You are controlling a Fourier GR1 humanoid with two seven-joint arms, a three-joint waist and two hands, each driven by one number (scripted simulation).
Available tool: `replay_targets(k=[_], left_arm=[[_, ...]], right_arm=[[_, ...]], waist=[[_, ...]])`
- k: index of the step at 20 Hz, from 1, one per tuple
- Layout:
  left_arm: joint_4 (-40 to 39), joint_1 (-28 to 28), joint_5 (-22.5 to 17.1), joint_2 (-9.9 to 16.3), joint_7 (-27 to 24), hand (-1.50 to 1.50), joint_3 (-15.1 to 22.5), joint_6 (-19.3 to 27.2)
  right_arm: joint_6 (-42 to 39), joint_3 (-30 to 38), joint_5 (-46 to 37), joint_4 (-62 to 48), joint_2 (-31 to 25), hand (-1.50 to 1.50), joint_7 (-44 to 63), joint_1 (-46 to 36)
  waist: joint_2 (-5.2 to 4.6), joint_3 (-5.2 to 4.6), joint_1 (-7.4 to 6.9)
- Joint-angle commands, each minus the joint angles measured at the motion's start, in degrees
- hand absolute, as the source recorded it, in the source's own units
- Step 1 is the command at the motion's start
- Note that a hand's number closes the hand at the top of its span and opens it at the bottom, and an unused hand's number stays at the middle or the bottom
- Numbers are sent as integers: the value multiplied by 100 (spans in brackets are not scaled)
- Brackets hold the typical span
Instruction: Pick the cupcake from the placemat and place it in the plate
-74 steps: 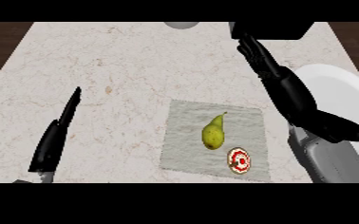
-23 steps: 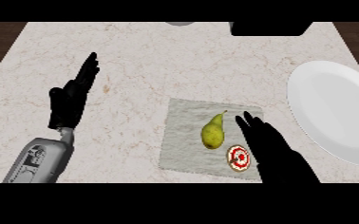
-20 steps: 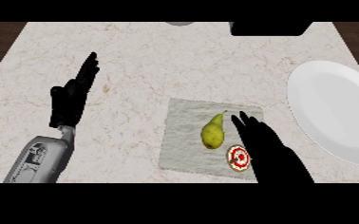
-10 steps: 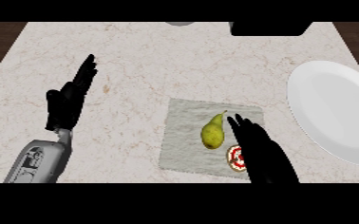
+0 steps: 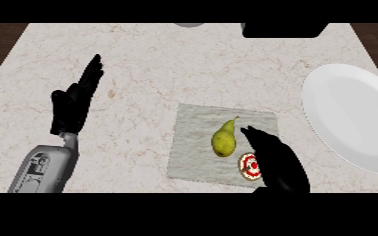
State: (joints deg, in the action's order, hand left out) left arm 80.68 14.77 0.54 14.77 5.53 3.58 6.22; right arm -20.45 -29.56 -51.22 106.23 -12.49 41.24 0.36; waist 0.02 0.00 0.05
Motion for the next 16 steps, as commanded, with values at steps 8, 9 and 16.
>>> replay_targets(k=[8,9,16], left_arm=[[57,-74,41,-103,29,0,-329,-416],[294,-240,302,-221,-7,0,-220,-238],[198,-251,161,-97,40,0,-414,-74]], right_arm=[[686,378,-543,-629,31,150,-966,-115],[503,417,-544,-385,39,150,-916,-44],[569,2862,758,-1066,-2473,150,-2884,793]], waist=[[-2,0,-3],[1,0,-2],[-26,71,384]])
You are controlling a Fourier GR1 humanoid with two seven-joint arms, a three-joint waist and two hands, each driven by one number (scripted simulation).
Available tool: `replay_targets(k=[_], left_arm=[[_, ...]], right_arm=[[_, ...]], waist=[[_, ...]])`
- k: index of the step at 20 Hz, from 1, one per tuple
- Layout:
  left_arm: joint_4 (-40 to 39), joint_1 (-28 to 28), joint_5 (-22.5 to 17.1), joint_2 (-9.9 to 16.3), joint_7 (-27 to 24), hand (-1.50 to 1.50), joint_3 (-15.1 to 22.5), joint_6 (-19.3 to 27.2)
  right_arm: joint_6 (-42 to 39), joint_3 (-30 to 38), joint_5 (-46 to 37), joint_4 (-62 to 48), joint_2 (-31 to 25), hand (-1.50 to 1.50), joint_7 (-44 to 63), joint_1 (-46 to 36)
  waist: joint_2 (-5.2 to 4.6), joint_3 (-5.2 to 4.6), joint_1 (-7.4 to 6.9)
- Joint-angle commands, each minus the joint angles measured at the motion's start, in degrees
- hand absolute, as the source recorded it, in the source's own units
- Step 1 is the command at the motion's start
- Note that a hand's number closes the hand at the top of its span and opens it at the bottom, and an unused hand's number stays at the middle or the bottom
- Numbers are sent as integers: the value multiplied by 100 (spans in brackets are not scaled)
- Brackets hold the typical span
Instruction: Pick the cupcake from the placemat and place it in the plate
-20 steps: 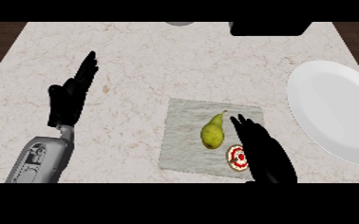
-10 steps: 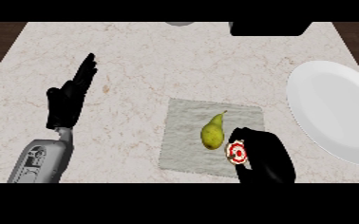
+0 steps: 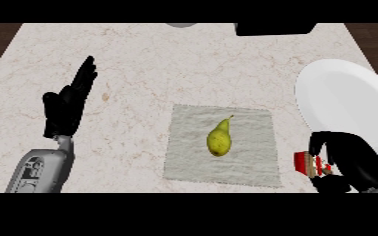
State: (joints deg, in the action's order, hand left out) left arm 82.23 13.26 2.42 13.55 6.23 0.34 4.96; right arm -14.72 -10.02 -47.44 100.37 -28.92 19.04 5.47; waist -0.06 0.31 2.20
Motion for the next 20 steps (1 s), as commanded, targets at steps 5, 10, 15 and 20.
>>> replay_targets(k=[5,10,15,20], left_arm=[[-46,-149,-6,9,-119,0,-78,39],[-22,-153,-95,30,-79,0,-127,-24],[-52,-50,-55,33,-169,0,-71,-80],[-60,178,22,-98,-57,0,119,-113]], right_arm=[[298,2310,1277,-1267,-1633,150,-2200,-9],[734,3462,2214,-1913,-1953,150,-3876,-295],[244,4328,3089,-2988,-2605,150,-5824,-426],[-566,4544,3427,-4599,-3192,150,-7348,-723]], waist=[[-6,38,160],[56,47,144],[8,19,15],[-43,5,-265]])
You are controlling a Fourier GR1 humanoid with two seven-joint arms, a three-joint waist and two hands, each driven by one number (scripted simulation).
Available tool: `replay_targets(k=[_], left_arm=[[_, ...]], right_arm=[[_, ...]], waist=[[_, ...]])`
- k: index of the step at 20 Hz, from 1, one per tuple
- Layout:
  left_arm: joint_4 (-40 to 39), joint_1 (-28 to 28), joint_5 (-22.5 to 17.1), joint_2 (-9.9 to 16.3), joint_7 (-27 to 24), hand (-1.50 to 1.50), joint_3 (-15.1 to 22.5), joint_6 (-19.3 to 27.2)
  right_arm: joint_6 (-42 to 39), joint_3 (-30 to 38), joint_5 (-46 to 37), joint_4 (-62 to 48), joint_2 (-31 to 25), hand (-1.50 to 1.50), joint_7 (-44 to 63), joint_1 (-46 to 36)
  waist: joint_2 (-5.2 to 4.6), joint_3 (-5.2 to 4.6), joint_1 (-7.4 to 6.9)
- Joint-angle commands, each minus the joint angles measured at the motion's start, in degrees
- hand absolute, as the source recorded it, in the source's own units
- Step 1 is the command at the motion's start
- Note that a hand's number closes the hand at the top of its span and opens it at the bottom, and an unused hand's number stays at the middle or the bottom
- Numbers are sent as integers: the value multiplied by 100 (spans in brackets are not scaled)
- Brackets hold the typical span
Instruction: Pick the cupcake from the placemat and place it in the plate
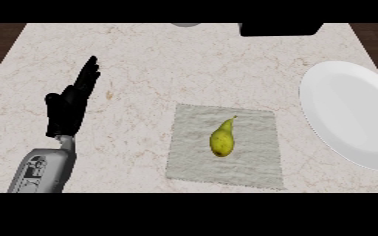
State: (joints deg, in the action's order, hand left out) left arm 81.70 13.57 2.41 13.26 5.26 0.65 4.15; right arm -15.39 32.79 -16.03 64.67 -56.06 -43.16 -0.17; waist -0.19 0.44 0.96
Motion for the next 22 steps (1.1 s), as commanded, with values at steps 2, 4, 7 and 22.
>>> replay_targets(k=[2,4,7,22], left_arm=[[40,183,171,-272,94,0,285,102],[-37,128,-121,86,35,0,-41,-279],[-328,323,176,-232,-92,0,164,9],[-281,420,270,-256,131,0,21,34]], right_arm=[[-839,-3,253,-1582,-593,150,-1252,-546],[-609,-330,-27,-1839,-379,150,-1741,-498],[-929,-792,-29,-1883,-518,150,-871,-1405],[1097,-2690,-1890,-1846,1204,150,267,-2392]], waist=[[-38,-15,-261],[-21,-23,-241],[-29,-36,-249],[-5,-41,-176]])
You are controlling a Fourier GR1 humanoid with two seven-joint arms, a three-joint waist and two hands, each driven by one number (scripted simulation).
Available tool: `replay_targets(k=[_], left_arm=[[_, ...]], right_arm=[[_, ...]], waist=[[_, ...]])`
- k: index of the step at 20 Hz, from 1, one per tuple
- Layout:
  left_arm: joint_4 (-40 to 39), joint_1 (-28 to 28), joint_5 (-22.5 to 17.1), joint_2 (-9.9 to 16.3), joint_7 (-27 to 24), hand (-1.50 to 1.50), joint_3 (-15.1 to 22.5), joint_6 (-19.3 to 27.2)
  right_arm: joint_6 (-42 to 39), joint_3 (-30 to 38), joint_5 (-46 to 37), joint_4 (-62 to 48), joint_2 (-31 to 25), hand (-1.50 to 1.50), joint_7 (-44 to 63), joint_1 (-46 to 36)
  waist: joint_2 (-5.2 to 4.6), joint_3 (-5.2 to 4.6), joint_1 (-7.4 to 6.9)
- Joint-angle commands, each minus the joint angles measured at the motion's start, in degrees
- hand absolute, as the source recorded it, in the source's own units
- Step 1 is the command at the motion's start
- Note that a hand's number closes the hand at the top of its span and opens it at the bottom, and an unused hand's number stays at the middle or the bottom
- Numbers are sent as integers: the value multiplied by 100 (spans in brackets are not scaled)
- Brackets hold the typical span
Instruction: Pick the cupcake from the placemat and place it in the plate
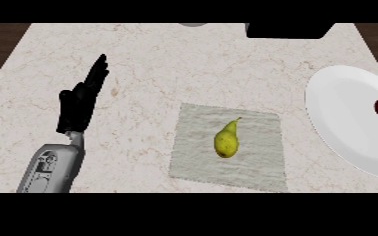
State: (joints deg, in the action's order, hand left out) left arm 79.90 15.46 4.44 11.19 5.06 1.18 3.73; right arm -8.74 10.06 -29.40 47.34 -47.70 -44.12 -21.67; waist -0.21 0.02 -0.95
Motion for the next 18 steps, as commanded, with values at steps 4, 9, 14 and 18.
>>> replay_targets(k=[4,9,14,18], left_arm=[[15,70,-224,195,18,0,-229,-328],[-219,-34,222,-269,-241,0,15,134],[108,23,142,-162,92,0,16,-32],[143,116,99,16,179,0,-132,-109]], right_arm=[[-51,-530,-523,-813,830,-150,808,-558],[-153,-310,-480,-1670,967,-150,399,-1062],[-550,70,165,-1795,1432,-150,17,-1011],[-1448,873,966,-2078,710,-150,-83,-1206]], waist=[[-6,1,-16],[-2,2,25],[3,6,20],[-6,7,53]])
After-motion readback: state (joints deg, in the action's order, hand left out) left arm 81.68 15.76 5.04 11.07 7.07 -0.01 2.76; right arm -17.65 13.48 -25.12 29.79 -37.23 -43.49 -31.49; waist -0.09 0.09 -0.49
